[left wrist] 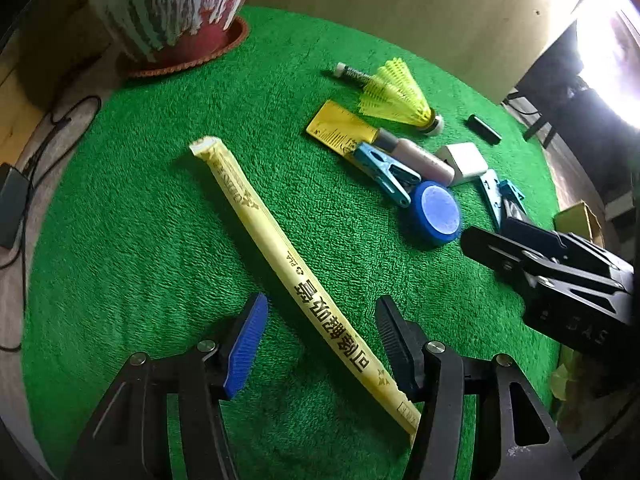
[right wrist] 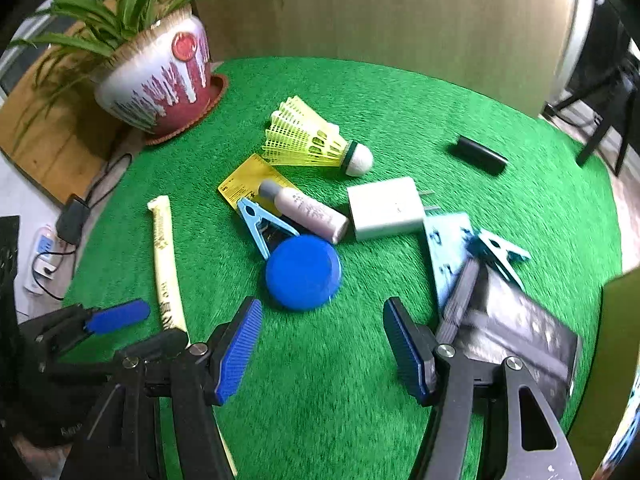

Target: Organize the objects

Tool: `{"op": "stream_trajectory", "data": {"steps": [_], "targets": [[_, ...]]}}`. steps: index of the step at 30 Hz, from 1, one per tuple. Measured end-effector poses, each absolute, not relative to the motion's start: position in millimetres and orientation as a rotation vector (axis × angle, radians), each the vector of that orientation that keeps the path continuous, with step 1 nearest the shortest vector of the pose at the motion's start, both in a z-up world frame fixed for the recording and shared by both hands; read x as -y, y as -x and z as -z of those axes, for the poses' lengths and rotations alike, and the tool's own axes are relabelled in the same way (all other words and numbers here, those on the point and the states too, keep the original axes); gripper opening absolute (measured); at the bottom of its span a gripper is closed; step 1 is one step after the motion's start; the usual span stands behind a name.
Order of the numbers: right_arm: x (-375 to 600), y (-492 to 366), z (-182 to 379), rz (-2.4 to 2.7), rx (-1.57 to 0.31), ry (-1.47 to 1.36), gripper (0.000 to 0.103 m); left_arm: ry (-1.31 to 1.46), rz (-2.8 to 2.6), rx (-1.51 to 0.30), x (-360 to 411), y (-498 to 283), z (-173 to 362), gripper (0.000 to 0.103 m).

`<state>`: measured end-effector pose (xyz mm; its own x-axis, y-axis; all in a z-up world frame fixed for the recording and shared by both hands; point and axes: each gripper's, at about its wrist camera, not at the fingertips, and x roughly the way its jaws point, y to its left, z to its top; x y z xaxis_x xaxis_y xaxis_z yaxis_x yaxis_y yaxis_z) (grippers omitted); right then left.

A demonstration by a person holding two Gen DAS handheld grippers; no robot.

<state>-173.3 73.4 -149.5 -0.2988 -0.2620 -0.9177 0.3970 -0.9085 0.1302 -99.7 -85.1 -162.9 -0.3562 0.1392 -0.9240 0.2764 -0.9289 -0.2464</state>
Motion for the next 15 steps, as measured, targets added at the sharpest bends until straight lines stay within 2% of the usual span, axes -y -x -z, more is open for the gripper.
{"op": "stream_trajectory", "data": {"steps": [9, 15], "targets": [[-36.7, 190.0, 172.6, 2.196, -0.394, -1.553, 0.059, -1.713, 2.46, -0.442, 73.8, 95.4, 169.2, 0.058], [-31.0, 195.8, 178.8, 2.175, -0.437, -1.556, 0.059, -1.681, 2.469, -0.388, 74.8, 91.5, 169.5, 0.037]]}}
